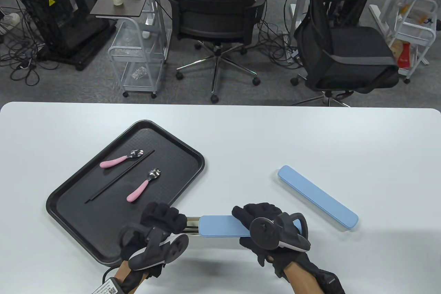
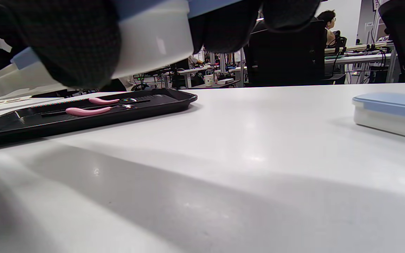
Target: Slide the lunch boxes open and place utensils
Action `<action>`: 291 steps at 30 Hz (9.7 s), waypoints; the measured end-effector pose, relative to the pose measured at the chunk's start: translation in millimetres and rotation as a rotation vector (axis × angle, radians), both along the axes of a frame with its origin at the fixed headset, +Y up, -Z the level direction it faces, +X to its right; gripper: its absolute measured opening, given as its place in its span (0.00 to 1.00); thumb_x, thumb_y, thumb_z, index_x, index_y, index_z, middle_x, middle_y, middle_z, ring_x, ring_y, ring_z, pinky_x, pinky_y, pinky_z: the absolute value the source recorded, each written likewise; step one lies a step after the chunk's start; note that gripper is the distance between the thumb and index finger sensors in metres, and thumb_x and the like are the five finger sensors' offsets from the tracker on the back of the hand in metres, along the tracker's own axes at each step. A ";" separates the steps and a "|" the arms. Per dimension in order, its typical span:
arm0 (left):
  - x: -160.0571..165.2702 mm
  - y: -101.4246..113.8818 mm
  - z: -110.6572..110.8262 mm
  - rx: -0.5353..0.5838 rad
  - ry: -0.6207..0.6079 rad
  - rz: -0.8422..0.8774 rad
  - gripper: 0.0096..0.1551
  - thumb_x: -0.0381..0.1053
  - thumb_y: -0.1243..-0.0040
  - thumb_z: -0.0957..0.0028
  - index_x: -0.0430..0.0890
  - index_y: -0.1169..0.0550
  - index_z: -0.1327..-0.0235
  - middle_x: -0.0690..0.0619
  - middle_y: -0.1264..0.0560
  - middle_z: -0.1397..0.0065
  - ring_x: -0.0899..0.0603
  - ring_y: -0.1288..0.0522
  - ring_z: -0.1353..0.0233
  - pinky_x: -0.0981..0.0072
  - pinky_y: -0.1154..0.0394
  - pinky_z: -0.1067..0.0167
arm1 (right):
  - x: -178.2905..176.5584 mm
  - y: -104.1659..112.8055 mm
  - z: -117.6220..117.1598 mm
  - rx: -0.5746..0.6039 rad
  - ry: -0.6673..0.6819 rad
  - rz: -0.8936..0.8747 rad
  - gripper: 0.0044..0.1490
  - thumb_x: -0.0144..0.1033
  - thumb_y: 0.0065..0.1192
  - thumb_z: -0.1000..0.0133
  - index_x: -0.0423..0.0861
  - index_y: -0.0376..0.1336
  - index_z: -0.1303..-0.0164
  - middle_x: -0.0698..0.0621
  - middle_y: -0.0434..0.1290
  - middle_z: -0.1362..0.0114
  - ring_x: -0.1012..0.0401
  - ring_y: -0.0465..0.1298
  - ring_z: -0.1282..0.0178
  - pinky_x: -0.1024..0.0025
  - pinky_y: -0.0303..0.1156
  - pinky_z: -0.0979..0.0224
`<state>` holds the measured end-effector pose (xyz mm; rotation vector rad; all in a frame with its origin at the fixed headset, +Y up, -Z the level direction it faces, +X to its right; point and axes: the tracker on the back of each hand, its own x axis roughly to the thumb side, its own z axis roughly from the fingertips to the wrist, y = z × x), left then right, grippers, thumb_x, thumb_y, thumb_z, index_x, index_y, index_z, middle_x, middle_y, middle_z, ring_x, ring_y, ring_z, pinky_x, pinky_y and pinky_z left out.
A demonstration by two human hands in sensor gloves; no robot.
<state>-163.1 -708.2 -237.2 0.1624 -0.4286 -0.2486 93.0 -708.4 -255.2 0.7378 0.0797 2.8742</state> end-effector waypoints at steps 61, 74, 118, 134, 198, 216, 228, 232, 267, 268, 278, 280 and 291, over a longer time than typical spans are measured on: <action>-73.3 9.2 -49.7 -0.076 0.373 0.310 0.32 0.61 0.47 0.53 0.61 0.33 0.32 0.55 0.33 0.23 0.39 0.36 0.25 0.41 0.44 0.30 | 11.4 0.9 -6.1 0.006 -0.048 -0.029 0.49 0.53 0.72 0.50 0.59 0.50 0.21 0.47 0.57 0.20 0.46 0.62 0.22 0.40 0.56 0.21; -113.9 -25.4 -109.6 -0.279 0.769 0.214 0.43 0.67 0.42 0.59 0.57 0.36 0.28 0.54 0.35 0.21 0.39 0.36 0.26 0.41 0.45 0.30 | 13.1 1.5 -6.6 0.015 -0.053 -0.026 0.49 0.53 0.72 0.50 0.59 0.50 0.21 0.47 0.57 0.20 0.46 0.62 0.22 0.40 0.56 0.21; -125.5 -61.0 -132.6 -0.267 0.927 0.072 0.33 0.59 0.36 0.61 0.52 0.22 0.40 0.51 0.19 0.41 0.44 0.20 0.42 0.44 0.31 0.38 | 18.2 0.9 -10.3 0.003 -0.071 -0.006 0.49 0.52 0.72 0.50 0.59 0.50 0.21 0.47 0.57 0.20 0.46 0.62 0.22 0.40 0.56 0.21; -122.4 4.6 -93.1 -0.078 0.697 0.345 0.32 0.57 0.35 0.63 0.52 0.21 0.42 0.52 0.18 0.42 0.44 0.20 0.43 0.44 0.30 0.39 | 20.2 0.3 -11.3 0.000 -0.080 -0.002 0.49 0.52 0.72 0.50 0.59 0.50 0.21 0.47 0.57 0.20 0.46 0.62 0.22 0.40 0.56 0.21; -23.4 -4.1 -7.6 0.001 0.137 0.188 0.36 0.64 0.45 0.59 0.57 0.27 0.34 0.53 0.30 0.28 0.42 0.30 0.31 0.42 0.39 0.32 | 6.0 -0.8 -2.4 0.040 -0.010 -0.022 0.49 0.50 0.74 0.51 0.60 0.51 0.22 0.48 0.57 0.20 0.46 0.61 0.21 0.38 0.52 0.20; -46.8 -9.4 -20.6 -0.130 0.112 0.298 0.47 0.64 0.38 0.62 0.53 0.39 0.28 0.55 0.24 0.33 0.44 0.27 0.33 0.42 0.39 0.32 | 23.8 1.6 -8.2 0.053 -0.057 -0.076 0.49 0.50 0.75 0.51 0.60 0.51 0.22 0.48 0.57 0.20 0.46 0.61 0.21 0.38 0.52 0.20; -10.7 -4.8 -3.8 -0.075 -0.041 0.258 0.47 0.60 0.35 0.62 0.47 0.37 0.29 0.53 0.21 0.36 0.44 0.23 0.36 0.42 0.38 0.33 | -4.8 -0.4 2.0 0.071 0.001 -0.050 0.48 0.51 0.73 0.50 0.60 0.51 0.22 0.49 0.57 0.20 0.47 0.62 0.21 0.40 0.55 0.20; -0.1 -2.4 2.0 -0.080 -0.092 0.266 0.47 0.60 0.34 0.63 0.45 0.36 0.30 0.53 0.20 0.37 0.44 0.23 0.36 0.42 0.37 0.34 | -15.9 -2.5 5.6 0.066 0.035 -0.064 0.48 0.52 0.73 0.51 0.60 0.51 0.22 0.48 0.57 0.20 0.47 0.62 0.22 0.42 0.57 0.20; -110.7 0.9 -38.0 -0.133 0.333 0.533 0.50 0.66 0.39 0.62 0.54 0.42 0.26 0.53 0.37 0.20 0.39 0.41 0.20 0.38 0.50 0.25 | 37.3 -65.9 -39.6 -0.225 -0.251 0.202 0.52 0.56 0.68 0.47 0.59 0.43 0.19 0.46 0.55 0.20 0.44 0.60 0.21 0.39 0.55 0.21; -110.7 0.7 -38.0 -0.135 0.333 0.532 0.50 0.66 0.39 0.62 0.54 0.42 0.26 0.53 0.37 0.20 0.39 0.41 0.20 0.38 0.50 0.25 | 37.6 -67.4 -39.9 -0.230 -0.254 0.208 0.52 0.56 0.68 0.48 0.59 0.43 0.19 0.46 0.55 0.20 0.44 0.60 0.21 0.39 0.55 0.21; -112.6 5.8 -34.8 -0.125 0.321 0.554 0.49 0.66 0.39 0.62 0.55 0.41 0.27 0.53 0.37 0.20 0.39 0.41 0.20 0.38 0.51 0.25 | 43.8 -56.3 -36.9 -0.211 -0.278 0.121 0.55 0.64 0.64 0.50 0.58 0.42 0.19 0.44 0.49 0.17 0.42 0.55 0.18 0.39 0.53 0.21; -112.3 5.1 -34.8 -0.126 0.319 0.552 0.49 0.66 0.39 0.62 0.55 0.41 0.27 0.53 0.37 0.20 0.39 0.41 0.20 0.38 0.51 0.26 | 47.4 -47.4 -35.2 -0.177 -0.292 0.080 0.54 0.64 0.64 0.50 0.58 0.43 0.19 0.44 0.48 0.16 0.42 0.53 0.17 0.39 0.53 0.20; -110.8 3.3 -35.2 -0.133 0.303 0.549 0.49 0.66 0.39 0.62 0.55 0.41 0.26 0.53 0.37 0.20 0.39 0.41 0.20 0.38 0.50 0.26 | 96.7 -15.6 -53.2 -0.054 -0.520 0.075 0.51 0.58 0.65 0.48 0.57 0.44 0.19 0.44 0.45 0.15 0.41 0.50 0.15 0.38 0.50 0.20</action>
